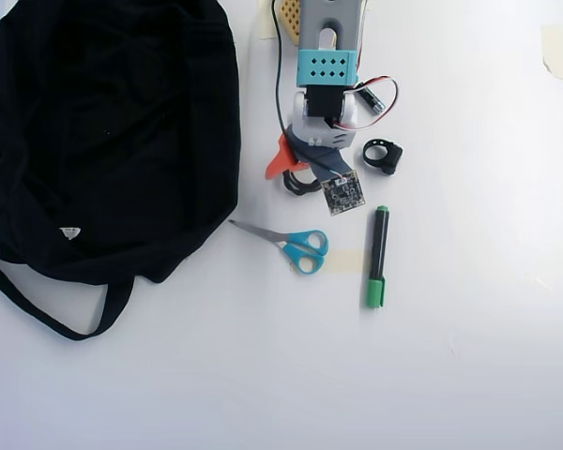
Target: Put the cable into the black bag
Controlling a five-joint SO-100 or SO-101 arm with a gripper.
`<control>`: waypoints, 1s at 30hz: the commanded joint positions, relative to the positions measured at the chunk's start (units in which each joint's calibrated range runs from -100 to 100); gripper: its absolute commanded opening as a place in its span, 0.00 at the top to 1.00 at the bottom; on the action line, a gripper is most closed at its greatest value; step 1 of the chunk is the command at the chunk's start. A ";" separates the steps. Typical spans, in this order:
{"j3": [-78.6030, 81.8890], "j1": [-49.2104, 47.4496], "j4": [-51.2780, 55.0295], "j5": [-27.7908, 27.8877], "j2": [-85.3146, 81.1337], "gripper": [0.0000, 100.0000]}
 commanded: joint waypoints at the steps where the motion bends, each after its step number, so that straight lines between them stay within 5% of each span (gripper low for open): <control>1: -0.28 -0.44 -1.32 0.21 -0.54 0.61; 30: 1.61 -0.52 -5.79 0.21 3.11 0.61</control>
